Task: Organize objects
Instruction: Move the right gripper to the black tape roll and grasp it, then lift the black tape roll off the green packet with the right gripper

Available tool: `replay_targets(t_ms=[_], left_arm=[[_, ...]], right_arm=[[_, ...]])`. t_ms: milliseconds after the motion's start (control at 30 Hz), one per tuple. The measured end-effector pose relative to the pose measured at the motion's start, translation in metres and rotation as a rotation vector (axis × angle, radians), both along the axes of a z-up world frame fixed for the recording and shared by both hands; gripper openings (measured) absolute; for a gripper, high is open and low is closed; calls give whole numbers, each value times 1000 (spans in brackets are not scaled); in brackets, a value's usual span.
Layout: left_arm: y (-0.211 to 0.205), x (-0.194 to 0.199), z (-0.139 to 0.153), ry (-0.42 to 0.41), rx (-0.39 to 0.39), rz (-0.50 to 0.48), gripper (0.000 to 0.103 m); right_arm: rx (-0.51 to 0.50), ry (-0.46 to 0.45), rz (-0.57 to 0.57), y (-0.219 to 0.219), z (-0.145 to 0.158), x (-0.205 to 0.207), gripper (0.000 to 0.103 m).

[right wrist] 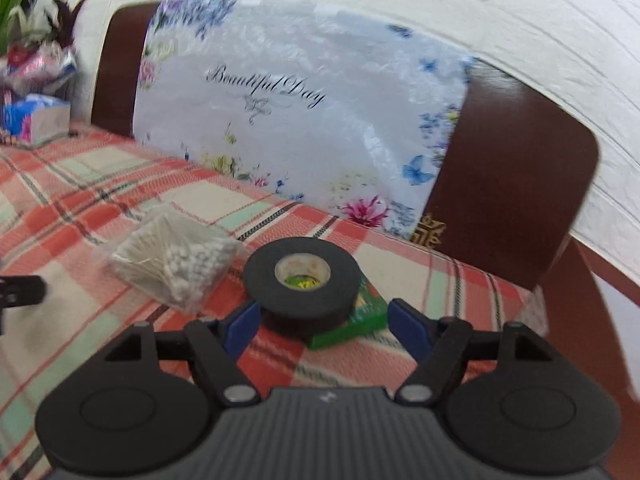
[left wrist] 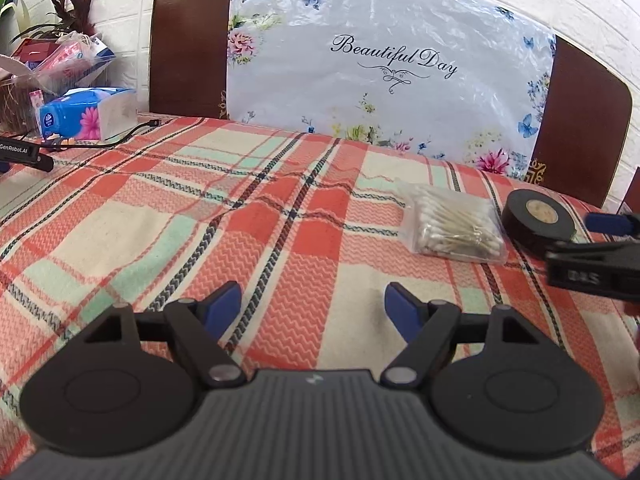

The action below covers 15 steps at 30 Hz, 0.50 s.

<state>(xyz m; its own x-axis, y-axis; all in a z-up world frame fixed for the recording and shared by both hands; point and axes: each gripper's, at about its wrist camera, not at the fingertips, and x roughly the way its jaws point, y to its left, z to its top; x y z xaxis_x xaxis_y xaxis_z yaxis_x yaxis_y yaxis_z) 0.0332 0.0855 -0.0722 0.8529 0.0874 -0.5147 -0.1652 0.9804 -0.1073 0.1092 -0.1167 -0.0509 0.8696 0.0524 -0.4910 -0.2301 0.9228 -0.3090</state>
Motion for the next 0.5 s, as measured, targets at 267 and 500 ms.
replay_targets(t_ms=[267,500], left_arm=[[0,-1,0,0,0,0,79],[0,1,0,2,-8,-3,79]], right_arm=[[-13,21,43,9,-4,-1,76],[55,108,79,-20,-3,-82,74]])
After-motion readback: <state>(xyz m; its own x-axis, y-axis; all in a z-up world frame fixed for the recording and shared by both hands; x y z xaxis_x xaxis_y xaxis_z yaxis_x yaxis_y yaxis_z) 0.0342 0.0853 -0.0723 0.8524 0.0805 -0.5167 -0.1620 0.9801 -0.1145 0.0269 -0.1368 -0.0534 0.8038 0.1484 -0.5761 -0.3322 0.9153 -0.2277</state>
